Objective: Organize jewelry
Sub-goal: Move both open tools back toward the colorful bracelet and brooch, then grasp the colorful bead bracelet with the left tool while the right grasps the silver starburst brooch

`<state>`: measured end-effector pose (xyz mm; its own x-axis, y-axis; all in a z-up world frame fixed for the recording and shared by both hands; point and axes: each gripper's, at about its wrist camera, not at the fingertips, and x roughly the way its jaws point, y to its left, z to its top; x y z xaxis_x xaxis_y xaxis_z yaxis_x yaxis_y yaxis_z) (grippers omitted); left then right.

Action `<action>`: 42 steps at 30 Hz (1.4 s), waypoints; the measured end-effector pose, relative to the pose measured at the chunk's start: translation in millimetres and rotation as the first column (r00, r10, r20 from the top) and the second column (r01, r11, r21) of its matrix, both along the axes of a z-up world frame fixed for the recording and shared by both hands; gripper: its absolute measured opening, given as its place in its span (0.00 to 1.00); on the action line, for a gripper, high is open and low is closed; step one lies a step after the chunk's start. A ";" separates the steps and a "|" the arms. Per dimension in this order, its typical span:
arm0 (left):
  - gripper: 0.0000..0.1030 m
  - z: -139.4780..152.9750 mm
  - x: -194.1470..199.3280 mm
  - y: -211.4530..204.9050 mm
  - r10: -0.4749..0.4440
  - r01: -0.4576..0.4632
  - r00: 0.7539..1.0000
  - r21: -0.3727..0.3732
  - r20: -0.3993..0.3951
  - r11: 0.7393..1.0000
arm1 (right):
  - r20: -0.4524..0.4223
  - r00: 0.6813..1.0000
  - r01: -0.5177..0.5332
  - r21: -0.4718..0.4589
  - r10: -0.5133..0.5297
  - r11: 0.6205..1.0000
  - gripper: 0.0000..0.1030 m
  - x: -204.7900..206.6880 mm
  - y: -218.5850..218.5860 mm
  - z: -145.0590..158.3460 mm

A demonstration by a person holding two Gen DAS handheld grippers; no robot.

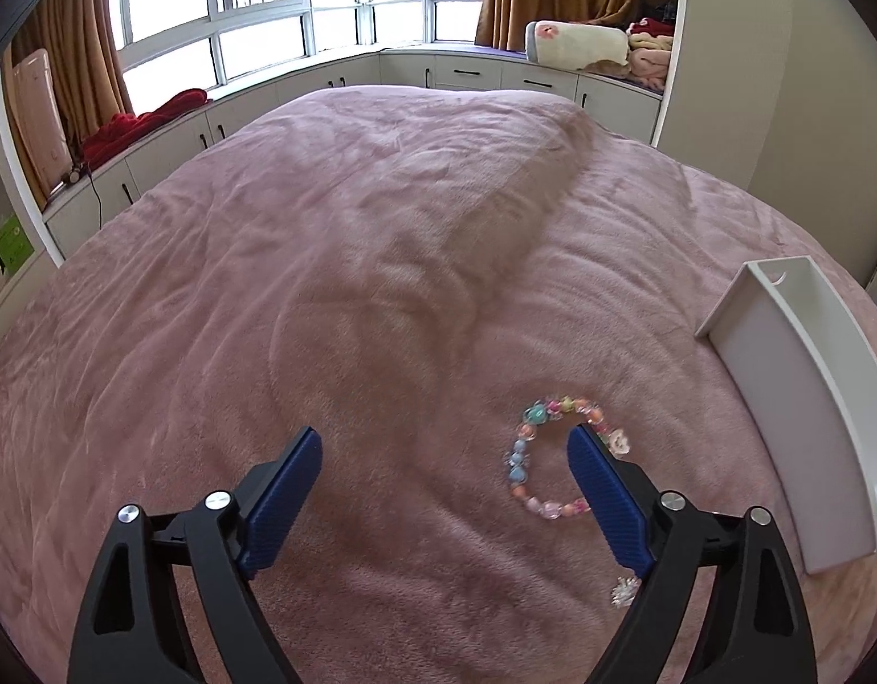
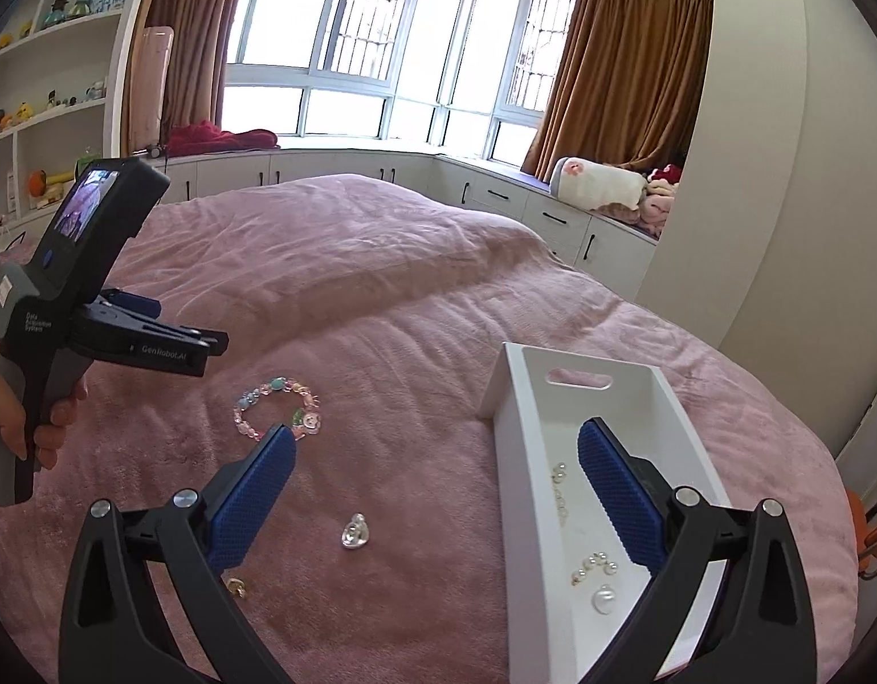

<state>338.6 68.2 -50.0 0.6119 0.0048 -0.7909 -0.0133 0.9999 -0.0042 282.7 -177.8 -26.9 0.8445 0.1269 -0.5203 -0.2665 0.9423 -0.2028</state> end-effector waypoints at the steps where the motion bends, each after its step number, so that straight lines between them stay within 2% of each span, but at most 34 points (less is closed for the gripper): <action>1: 0.89 -3.2 0.5 2.7 0.004 -0.004 1.000 -0.005 -0.006 1.000 | -0.005 1.000 0.000 0.003 0.000 1.000 0.95 2.4 2.3 -1.1; 11: 0.89 -31.2 10.6 18.9 0.025 -0.029 0.998 -0.059 -0.060 0.998 | -0.118 0.993 -0.002 0.068 0.010 0.998 0.95 33.2 20.3 -31.5; 22: 0.89 -55.4 29.5 3.6 -0.031 0.025 0.995 -0.061 -0.098 0.998 | -0.240 0.970 -0.028 0.014 0.031 1.000 0.94 61.8 38.1 -86.7; 24: 0.89 -61.0 31.8 0.0 -0.044 0.039 0.994 -0.053 -0.102 0.998 | -0.268 0.963 -0.035 0.015 0.038 0.999 0.91 66.7 40.4 -98.3; 28: 0.89 -73.2 33.3 -6.3 -0.085 0.080 0.989 -0.043 -0.118 0.996 | -0.329 0.943 -0.026 0.051 0.042 0.998 0.79 76.4 37.5 -116.2; 30: 0.89 -78.2 31.9 -11.7 -0.109 0.108 0.987 -0.016 -0.118 0.994 | -0.359 0.932 -0.019 0.080 0.046 0.997 0.71 79.9 34.9 -124.1; 33: 0.84 -82.2 29.0 -18.7 -0.139 0.142 0.985 0.020 -0.103 0.990 | -0.384 0.920 -0.025 0.137 0.076 0.990 0.69 77.8 34.0 -130.2; 38: 0.72 -82.0 28.4 -25.1 -0.156 0.160 0.984 0.030 -0.091 0.987 | -0.364 0.917 -0.093 0.201 0.162 0.975 0.69 62.6 46.0 -126.5; 41: 0.59 -82.2 27.5 -31.0 -0.182 0.187 0.979 0.047 -0.087 0.981 | -0.369 0.906 -0.134 0.211 0.206 0.968 0.68 56.5 56.3 -124.8; 42: 0.53 -81.9 26.8 -33.0 -0.190 0.195 0.978 0.053 -0.084 0.979 | -0.372 0.903 -0.143 0.208 0.213 0.968 0.65 54.1 59.7 -125.6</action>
